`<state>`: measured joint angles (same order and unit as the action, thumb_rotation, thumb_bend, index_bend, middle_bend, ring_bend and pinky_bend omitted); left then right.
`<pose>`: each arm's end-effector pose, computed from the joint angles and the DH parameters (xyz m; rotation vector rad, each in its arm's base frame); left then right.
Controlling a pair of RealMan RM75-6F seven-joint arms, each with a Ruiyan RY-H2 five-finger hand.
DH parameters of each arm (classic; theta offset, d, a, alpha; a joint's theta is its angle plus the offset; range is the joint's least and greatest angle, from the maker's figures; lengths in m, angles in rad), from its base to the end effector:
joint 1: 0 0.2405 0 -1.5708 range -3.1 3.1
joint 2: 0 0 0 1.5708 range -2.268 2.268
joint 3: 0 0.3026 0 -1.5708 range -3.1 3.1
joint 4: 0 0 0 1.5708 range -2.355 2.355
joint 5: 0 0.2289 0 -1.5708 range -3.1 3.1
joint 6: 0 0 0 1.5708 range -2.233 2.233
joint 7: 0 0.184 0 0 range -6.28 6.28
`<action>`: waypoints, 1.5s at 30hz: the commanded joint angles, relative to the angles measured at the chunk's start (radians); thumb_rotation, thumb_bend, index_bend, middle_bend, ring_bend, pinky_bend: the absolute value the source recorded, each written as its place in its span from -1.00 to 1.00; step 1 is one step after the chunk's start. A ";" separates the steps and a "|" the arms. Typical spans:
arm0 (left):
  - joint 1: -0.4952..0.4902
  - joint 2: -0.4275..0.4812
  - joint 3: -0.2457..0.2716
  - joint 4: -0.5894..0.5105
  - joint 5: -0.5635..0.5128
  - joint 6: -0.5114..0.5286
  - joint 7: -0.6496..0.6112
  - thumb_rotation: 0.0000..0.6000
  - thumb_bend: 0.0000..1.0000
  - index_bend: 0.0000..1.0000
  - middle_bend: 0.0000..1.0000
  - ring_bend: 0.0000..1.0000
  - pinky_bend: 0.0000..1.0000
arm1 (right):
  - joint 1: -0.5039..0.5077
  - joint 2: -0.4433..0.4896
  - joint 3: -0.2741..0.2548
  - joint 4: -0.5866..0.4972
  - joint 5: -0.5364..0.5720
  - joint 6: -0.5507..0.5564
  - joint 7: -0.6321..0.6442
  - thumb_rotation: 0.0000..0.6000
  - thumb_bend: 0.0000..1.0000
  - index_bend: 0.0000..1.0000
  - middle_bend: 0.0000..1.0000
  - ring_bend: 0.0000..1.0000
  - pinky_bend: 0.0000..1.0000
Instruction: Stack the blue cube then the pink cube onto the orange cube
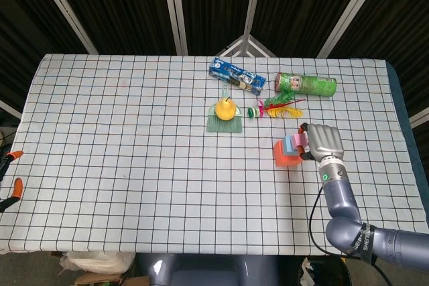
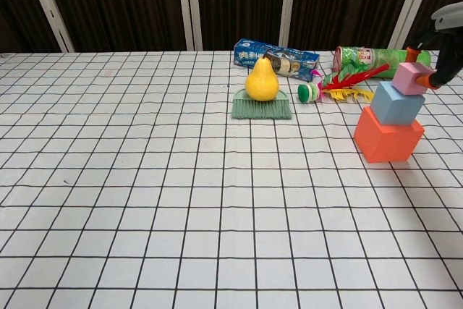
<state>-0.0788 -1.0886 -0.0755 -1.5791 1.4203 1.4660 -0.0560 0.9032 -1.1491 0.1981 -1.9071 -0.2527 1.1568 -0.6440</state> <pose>-0.3822 0.2299 0.1853 -1.3000 -0.9253 -0.8702 -0.1988 -0.4269 0.0901 1.4569 -1.1929 0.5525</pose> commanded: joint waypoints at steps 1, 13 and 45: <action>0.000 0.000 0.000 0.000 0.000 0.000 0.000 1.00 0.17 -0.62 -0.87 -1.00 -1.00 | 0.001 -0.004 0.001 0.004 0.003 -0.002 -0.001 1.00 0.01 0.22 1.00 1.00 0.86; 0.000 0.000 0.000 0.000 -0.001 -0.001 0.002 1.00 0.17 -0.62 -0.87 -1.00 -1.00 | -0.001 -0.006 -0.005 0.020 0.004 -0.027 -0.009 1.00 0.02 0.21 1.00 1.00 0.86; 0.000 0.004 -0.001 -0.003 -0.008 -0.006 -0.001 1.00 0.17 -0.62 -0.87 -1.00 -1.00 | -0.010 0.346 -0.096 -0.208 0.055 -0.142 -0.099 1.00 -0.35 -1.00 1.00 1.00 0.83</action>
<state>-0.0791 -1.0851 -0.0765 -1.5820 1.4121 1.4597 -0.0566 0.9008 -0.9095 0.1418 -2.0400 -0.2154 1.0393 -0.6991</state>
